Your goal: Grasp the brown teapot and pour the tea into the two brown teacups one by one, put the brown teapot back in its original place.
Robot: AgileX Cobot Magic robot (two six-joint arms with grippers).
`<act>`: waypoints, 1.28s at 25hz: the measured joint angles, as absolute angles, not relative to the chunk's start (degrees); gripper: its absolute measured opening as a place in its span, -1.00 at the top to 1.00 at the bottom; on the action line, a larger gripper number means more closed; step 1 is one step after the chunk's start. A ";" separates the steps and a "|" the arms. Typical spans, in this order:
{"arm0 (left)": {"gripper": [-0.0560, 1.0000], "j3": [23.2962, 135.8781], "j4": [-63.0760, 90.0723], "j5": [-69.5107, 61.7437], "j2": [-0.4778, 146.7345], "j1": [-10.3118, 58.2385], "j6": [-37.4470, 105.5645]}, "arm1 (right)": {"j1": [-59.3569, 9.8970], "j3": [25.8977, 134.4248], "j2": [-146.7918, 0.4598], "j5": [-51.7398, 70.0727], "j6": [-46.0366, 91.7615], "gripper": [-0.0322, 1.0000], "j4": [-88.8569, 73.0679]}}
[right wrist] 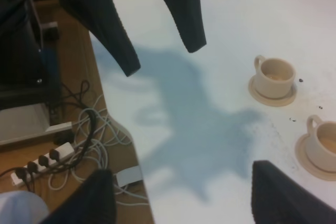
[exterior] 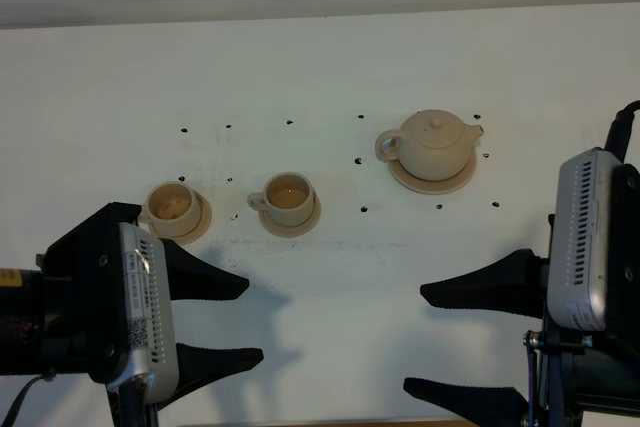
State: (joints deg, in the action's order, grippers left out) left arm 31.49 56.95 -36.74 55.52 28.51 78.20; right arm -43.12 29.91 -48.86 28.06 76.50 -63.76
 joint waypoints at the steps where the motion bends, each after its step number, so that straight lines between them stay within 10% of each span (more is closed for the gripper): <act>1: -0.03 31.49 56.95 -36.74 55.52 28.51 78.20 | -43.12 29.91 -48.86 27.90 76.50 -0.15 -63.76; 23: -0.03 32.96 40.49 -24.68 54.83 28.20 58.46 | -39.42 29.91 -47.82 21.63 58.43 -0.12 -51.37; 32: -0.03 38.53 22.24 -24.95 51.63 14.52 37.04 | -26.62 30.60 -42.50 21.50 40.94 -0.12 -38.79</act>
